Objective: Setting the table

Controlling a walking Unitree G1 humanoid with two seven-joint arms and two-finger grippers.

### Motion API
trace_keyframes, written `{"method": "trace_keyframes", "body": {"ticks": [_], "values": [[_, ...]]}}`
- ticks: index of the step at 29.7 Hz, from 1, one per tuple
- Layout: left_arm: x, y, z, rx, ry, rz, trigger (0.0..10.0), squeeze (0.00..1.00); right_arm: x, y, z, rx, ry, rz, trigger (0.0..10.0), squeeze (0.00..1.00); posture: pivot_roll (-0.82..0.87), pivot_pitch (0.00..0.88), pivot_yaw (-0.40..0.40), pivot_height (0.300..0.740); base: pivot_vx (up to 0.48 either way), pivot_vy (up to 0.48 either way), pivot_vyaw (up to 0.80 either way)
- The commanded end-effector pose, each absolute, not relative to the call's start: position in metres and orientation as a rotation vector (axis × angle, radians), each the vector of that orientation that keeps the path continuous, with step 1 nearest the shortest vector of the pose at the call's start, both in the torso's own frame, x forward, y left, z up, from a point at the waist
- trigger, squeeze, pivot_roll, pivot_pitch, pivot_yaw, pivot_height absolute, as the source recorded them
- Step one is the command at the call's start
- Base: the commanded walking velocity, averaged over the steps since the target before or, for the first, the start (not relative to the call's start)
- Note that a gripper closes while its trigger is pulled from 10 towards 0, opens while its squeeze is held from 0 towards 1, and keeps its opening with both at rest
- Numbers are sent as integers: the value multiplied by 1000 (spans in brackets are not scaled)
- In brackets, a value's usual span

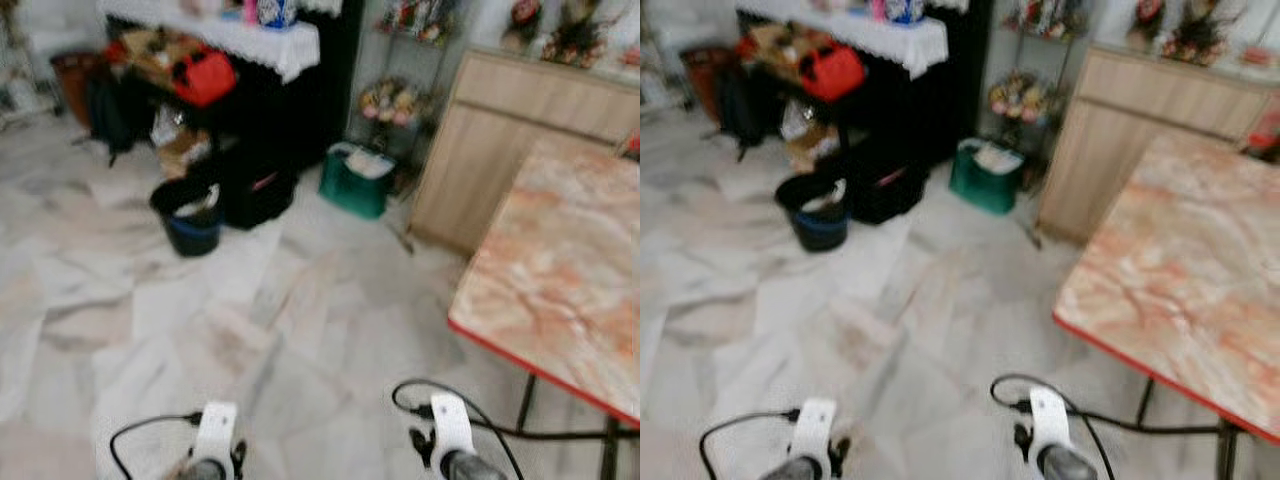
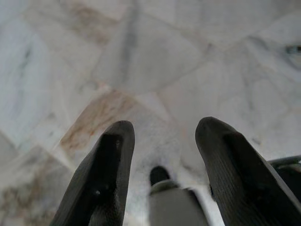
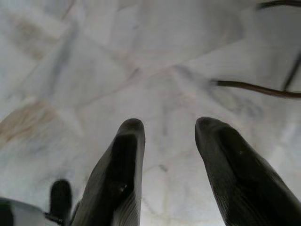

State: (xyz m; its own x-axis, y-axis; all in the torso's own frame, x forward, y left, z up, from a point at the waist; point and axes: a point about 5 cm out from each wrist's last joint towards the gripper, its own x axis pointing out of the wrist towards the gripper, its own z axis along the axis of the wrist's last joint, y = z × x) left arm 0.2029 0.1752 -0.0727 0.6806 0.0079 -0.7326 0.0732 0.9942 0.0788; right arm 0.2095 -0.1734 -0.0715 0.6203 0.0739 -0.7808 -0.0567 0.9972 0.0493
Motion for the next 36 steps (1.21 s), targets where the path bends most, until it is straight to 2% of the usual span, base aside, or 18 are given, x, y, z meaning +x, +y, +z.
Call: {"method": "trace_keyframes", "body": {"ticks": [1, 33, 36], "values": [[204, 176, -72, 110, 823, -40, 10000, 0, 208, -174, -72, 32, 901, 65, 10000, 0, -18, 0, -61, 740, 0, 0, -644], [202, 177, -73, 125, 827, -50, 10000, 0, 205, -171, -74, 39, 906, 63, 10000, 0, -19, 0, -52, 740, 0, 0, -635], [202, 177, -73, 129, 827, -51, 10000, 0, 206, -171, -73, 45, 892, 56, 10000, 0, -21, 0, -51, 740, 0, 0, 0]]}}
